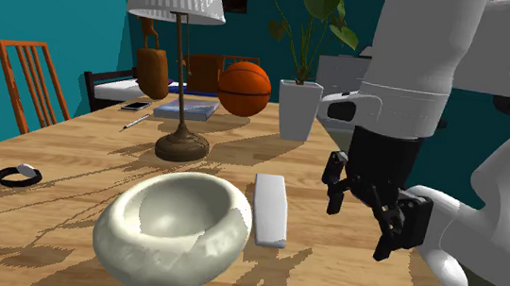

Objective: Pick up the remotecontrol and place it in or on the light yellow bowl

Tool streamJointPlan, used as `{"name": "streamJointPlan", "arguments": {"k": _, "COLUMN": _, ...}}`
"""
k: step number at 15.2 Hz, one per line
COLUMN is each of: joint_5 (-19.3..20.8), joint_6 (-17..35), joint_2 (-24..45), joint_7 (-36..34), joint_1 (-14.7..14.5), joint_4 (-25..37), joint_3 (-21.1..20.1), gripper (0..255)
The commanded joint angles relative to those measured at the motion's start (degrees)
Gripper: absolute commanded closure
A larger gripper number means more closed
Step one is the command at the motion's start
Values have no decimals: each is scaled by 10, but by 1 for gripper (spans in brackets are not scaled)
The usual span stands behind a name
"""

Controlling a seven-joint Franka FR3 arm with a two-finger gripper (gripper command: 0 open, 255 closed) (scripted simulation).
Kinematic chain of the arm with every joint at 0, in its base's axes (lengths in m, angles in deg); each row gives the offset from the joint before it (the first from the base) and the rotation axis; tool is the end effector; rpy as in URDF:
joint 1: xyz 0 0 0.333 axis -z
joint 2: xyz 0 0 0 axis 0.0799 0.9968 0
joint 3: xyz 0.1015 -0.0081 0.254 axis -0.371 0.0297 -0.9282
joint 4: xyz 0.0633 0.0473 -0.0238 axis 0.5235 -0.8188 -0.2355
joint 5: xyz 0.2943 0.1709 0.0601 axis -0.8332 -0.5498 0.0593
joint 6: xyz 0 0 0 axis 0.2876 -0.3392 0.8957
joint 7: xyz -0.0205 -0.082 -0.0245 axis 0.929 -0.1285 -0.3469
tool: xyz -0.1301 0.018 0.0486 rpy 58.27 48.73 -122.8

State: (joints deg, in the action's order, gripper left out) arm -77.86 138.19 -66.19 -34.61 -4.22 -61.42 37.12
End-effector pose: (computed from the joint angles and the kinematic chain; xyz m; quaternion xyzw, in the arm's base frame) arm 0.2985 0.0117 0.5109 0.9997 0.0223 0.0107 0.0094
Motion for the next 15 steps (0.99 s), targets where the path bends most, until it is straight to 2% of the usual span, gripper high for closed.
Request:
{"name": "streamJointPlan", "arguments": {"k": 1, "joint_5": 0, "joint_6": 0, "joint_2": 0, "joint_7": 0, "joint_1": 0, "joint_4": 0, "joint_3": 0, "gripper": 0}}
{"name": "streamJointPlan", "arguments": {"k": 8, "joint_5": 97, "joint_6": 1, "joint_2": 55, "joint_7": 412, "joint_1": -79, "joint_4": 57, "joint_3": 160, "gripper": 0}}
{"name": "streamJointPlan", "arguments": {"k": 13, "joint_5": 127, "joint_6": 10, "joint_2": 147, "joint_7": 702, "joint_1": -152, "joint_4": 148, "joint_3": 261, "gripper": 0}}
{"name": "streamJointPlan", "arguments": {"k": 15, "joint_5": 128, "joint_6": 25, "joint_2": 145, "joint_7": 702, "joint_1": -151, "joint_4": 131, "joint_3": 263, "gripper": 0}}
